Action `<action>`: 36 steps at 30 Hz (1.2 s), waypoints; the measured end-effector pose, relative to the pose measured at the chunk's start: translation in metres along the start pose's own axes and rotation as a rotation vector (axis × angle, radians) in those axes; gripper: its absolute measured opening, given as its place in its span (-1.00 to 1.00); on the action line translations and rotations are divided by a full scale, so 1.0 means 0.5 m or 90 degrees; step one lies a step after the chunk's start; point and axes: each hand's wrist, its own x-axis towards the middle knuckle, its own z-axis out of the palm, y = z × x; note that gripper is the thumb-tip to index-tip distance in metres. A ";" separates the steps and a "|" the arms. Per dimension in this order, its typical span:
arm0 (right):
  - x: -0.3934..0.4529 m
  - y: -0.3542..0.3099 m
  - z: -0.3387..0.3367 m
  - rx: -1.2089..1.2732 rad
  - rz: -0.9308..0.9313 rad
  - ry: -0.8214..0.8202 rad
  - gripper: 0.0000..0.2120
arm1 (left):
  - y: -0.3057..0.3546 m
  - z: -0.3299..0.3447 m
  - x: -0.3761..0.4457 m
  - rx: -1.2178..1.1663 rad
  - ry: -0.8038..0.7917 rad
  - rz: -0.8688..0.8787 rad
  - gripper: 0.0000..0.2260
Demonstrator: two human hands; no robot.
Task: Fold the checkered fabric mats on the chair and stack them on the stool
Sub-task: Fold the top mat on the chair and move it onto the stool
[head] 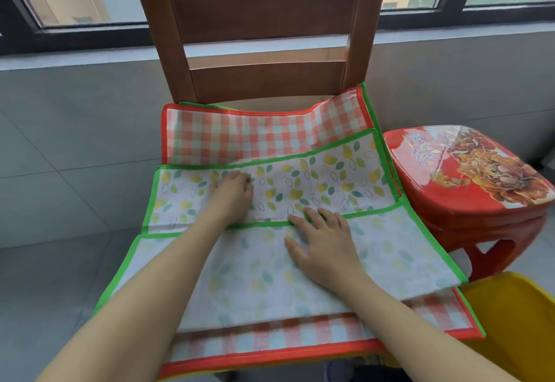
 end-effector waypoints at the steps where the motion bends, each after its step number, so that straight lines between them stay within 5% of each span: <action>1: 0.001 0.000 0.000 0.003 -0.002 0.004 -0.31 | -0.007 0.003 0.024 -0.007 -0.004 0.001 -0.67; 8: 0.007 0.005 0.008 0.015 -0.008 0.053 -0.41 | -0.028 0.011 0.116 0.029 0.099 -0.022 -0.66; 14: 0.008 0.003 0.028 -0.093 -0.039 0.241 -0.55 | -0.005 -0.043 0.088 -0.054 0.238 0.074 -0.74; 21: -0.011 -0.016 -0.007 -0.120 -0.047 0.191 -0.63 | 0.033 -0.127 -0.041 -0.019 0.357 0.192 -0.78; 29: -0.058 -0.047 -0.142 -0.018 -0.176 0.516 -0.65 | 0.059 -0.138 -0.245 0.011 0.397 0.229 -0.82; 32: -0.075 -0.031 -0.153 -0.034 -0.198 0.476 -0.68 | 0.056 -0.108 -0.326 -0.001 0.391 0.186 -0.84; 36: -0.116 -0.015 -0.137 0.009 -0.237 0.296 -0.73 | 0.051 -0.055 -0.401 -0.018 0.335 0.142 -0.85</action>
